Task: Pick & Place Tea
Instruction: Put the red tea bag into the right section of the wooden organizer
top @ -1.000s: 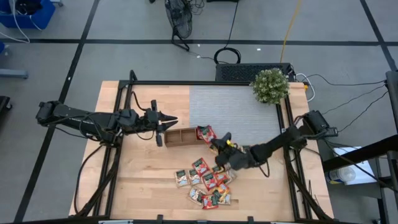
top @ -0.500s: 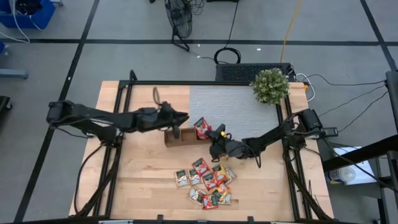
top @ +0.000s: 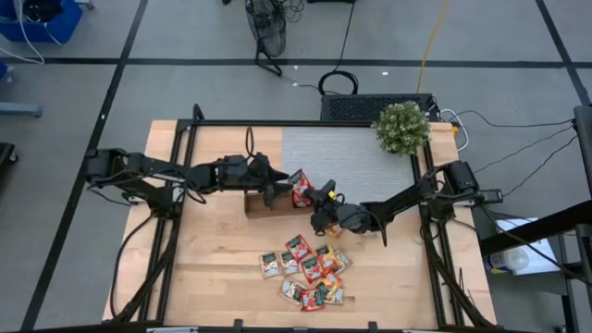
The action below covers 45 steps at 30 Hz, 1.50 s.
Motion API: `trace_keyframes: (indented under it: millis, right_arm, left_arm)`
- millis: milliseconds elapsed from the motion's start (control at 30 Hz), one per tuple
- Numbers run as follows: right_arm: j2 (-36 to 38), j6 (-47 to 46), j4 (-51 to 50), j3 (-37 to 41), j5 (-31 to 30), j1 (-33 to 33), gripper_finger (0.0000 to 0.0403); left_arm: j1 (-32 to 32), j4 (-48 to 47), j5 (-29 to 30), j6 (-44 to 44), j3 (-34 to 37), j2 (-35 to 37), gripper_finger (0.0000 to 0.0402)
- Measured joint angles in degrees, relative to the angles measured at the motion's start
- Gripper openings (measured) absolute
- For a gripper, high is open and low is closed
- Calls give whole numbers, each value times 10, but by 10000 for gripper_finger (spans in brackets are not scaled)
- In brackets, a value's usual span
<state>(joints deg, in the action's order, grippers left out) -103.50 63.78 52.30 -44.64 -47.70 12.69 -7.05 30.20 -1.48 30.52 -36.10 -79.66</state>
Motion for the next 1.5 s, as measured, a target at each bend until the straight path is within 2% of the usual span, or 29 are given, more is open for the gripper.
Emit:
trace_keyframes:
  millis: [133,267,600,733,800,933,1067,1200,1300,1367,1500]
  right_arm:
    - [0,4,2,0,0,0,0]
    - [0,4,3,0,1,0,0]
    - [0,16,21,0,15,0,0]
    - [0,15,23,0,15,0,0]
    - [0,15,24,0,15,0,0]
    - [0,-14,24,0,15,4,1]
    - [1,-114,22,-1,14,12,11]
    - [1,-218,10,-1,15,16,23]
    - [10,-262,-23,-1,15,17,29]
    - [29,-280,-49,4,13,17,33]
    - [112,-327,-73,42,14,15,35]
  left_arm:
    - [0,-1,0,0,0,1,245]
    - [-2,1,0,0,0,1,215]
    - [-2,0,0,-3,0,1,92]
    - [-2,0,0,-33,0,1,28]
    - [-2,1,0,-50,0,1,9]
    - [-2,0,0,-115,0,1,4]
    - [-2,-3,13,-208,0,27,3]
    - [-2,-26,54,-261,0,48,2]
    - [-2,-57,57,-301,0,56,2]
    - [-2,-72,43,-312,0,57,2]
    - [12,-88,21,-317,0,41,1]
